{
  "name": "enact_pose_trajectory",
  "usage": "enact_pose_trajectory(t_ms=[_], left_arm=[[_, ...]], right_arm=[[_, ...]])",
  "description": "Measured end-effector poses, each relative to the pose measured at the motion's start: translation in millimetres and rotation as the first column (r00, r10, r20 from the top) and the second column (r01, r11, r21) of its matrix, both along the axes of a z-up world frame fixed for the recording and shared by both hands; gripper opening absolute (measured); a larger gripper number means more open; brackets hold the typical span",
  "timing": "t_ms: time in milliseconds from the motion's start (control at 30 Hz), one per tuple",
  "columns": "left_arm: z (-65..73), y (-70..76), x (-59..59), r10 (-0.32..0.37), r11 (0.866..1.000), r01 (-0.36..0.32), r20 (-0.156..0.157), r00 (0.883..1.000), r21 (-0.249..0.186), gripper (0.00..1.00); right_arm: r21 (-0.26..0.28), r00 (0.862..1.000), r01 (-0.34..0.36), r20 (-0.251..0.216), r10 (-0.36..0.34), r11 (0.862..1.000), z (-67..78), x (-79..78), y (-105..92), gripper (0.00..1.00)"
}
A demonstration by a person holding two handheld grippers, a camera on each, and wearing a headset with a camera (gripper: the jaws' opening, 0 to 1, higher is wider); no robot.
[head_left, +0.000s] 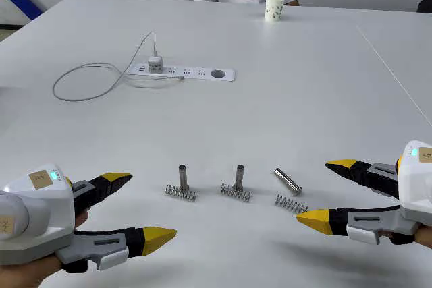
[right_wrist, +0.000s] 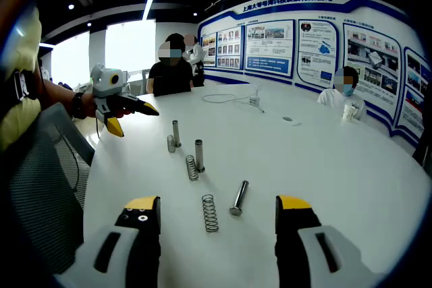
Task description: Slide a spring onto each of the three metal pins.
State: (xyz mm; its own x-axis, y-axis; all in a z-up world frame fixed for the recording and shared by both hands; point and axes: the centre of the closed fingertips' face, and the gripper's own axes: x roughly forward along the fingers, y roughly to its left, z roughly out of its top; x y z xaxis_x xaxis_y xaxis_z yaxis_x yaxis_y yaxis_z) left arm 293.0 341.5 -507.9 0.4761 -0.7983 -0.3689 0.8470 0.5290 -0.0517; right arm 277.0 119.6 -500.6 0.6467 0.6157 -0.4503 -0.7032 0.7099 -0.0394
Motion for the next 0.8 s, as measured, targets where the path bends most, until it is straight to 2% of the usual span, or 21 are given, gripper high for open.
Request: enact_pose_trajectory(t_ms=[800], left_arm=[[-4.0,-1.2,-2.2,-0.004,1.0,0.004,-0.009,1.0,-0.009,0.79]], right_arm=[[-0.031,1.0,0.001,-0.024,-0.002,1.0,-6.7,-1.9,-4.8,0.7]])
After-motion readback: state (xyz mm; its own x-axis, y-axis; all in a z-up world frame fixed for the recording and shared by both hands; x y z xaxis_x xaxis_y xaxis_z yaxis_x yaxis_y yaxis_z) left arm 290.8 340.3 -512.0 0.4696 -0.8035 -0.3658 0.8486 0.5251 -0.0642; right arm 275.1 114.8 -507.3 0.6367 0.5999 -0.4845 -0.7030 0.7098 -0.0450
